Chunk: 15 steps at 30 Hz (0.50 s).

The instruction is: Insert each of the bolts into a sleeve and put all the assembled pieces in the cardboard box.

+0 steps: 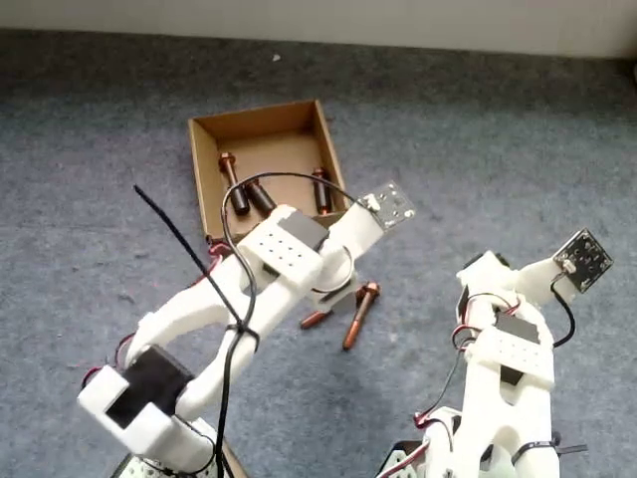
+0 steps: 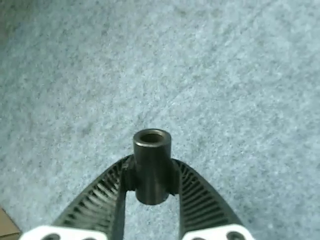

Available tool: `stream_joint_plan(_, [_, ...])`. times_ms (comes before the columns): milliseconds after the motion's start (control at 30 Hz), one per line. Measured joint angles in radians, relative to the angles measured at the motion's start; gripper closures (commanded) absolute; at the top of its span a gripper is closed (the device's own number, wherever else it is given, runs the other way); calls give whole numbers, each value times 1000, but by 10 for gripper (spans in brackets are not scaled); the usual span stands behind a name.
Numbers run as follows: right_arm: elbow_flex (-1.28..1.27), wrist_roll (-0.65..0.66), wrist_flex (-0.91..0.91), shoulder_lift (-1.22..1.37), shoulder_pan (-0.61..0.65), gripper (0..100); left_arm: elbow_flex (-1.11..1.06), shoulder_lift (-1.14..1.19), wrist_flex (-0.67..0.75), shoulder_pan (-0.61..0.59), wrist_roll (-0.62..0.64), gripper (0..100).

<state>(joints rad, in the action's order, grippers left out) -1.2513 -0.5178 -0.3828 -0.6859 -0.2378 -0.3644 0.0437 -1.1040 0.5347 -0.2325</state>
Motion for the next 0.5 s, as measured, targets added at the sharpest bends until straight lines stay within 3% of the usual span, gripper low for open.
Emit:
stream_joint_plan(133, [0, 0, 0, 0, 0, 994, 51, 100, 0, 0, 0, 754])
stream_joint_plan(500, [-25, 0, 0, -3, 15, 994, 221, 347, 0, 15, 0, 893])
